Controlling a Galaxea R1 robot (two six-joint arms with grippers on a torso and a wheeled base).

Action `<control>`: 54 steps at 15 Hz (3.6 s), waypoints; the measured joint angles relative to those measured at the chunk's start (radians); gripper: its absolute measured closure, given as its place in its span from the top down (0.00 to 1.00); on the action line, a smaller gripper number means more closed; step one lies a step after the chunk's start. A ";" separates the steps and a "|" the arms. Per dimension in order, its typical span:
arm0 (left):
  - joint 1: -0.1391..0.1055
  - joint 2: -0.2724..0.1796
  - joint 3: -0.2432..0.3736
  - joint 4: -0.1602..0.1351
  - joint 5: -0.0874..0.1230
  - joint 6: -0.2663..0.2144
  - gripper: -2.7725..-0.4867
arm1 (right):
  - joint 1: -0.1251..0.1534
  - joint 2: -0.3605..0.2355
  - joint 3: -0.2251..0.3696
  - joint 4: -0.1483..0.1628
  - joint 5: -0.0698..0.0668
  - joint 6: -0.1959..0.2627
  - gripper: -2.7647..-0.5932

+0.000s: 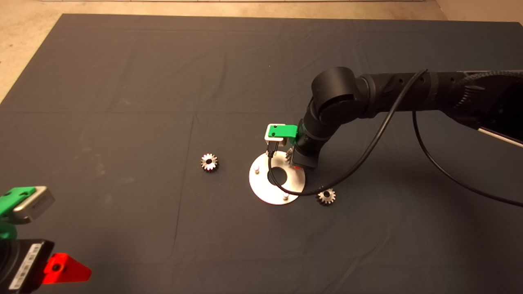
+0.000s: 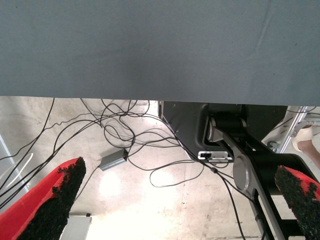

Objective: Install three planetary gears onto the carrier pins

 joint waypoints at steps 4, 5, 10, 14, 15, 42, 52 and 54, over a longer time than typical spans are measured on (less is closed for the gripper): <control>0.000 0.000 0.000 0.000 0.000 0.000 0.99 | -0.010 0.005 -0.001 -0.018 0.000 0.000 0.21; 0.000 0.000 0.000 0.000 0.000 0.000 0.99 | -0.010 0.006 -0.001 -0.018 0.000 0.000 0.21; 0.000 -0.001 0.000 0.000 0.000 0.000 0.99 | -0.011 0.011 -0.001 -0.019 -0.005 0.000 0.21; 0.000 -0.001 0.000 0.000 0.000 0.000 0.99 | -0.011 0.011 -0.001 -0.019 -0.005 0.000 0.22; 0.000 -0.001 0.000 0.000 0.000 0.000 0.99 | -0.011 0.011 -0.001 -0.019 -0.005 0.000 0.23; 0.000 0.001 0.000 0.000 0.000 0.022 0.99 | 0.233 -0.201 0.356 0.337 -0.006 0.793 0.67; 0.000 0.000 0.000 -0.026 0.000 0.074 0.99 | 0.085 -0.278 0.483 0.361 -0.004 0.919 0.80; 0.000 0.000 0.000 -0.026 0.000 0.079 0.99 | 0.078 -0.317 0.483 0.360 -0.008 0.935 0.80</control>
